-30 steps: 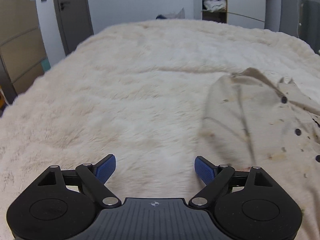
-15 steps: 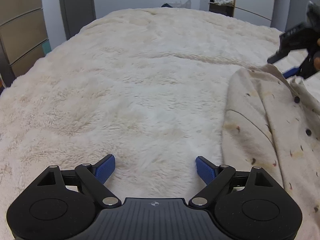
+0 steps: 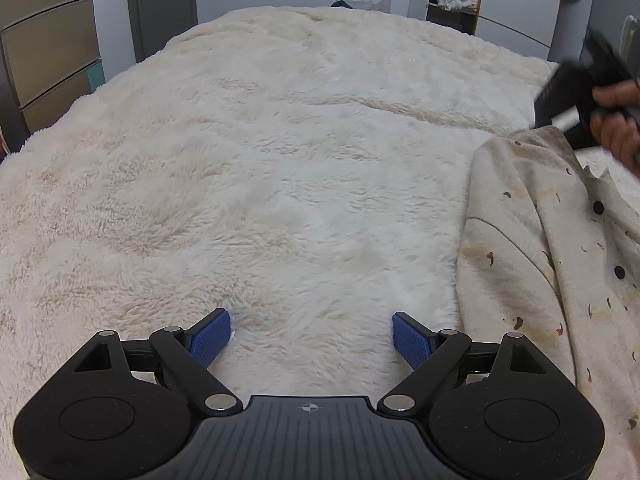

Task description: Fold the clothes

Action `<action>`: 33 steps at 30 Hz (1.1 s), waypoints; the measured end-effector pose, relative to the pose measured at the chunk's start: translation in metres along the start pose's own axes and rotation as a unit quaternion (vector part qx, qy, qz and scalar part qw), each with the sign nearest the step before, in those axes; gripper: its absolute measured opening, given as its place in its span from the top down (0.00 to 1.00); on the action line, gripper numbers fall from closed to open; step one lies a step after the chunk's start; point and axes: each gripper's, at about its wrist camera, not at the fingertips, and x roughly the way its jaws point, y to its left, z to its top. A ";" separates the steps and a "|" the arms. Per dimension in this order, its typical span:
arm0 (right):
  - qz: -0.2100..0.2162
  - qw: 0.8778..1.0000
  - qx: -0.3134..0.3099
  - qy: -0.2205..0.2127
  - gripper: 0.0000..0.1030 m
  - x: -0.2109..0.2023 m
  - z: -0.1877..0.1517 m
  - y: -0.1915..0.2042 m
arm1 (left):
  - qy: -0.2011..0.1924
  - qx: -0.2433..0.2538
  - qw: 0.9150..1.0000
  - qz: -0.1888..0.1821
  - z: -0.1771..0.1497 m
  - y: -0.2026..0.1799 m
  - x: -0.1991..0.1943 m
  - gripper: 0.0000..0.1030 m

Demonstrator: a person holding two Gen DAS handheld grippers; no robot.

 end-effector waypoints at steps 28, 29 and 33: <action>-0.011 0.993 0.120 -0.008 0.60 -0.091 0.011 -0.211 | -0.004 0.029 1.000 0.000 -0.001 -0.018 0.001 0.18; -0.006 0.992 0.128 -0.003 0.58 -0.085 0.015 -0.210 | -0.004 0.032 0.999 0.001 -0.001 -0.019 0.001 0.18; -0.018 0.991 0.121 0.047 0.72 -0.054 0.024 -0.194 | -0.005 0.039 0.999 0.004 -0.001 -0.021 0.003 0.17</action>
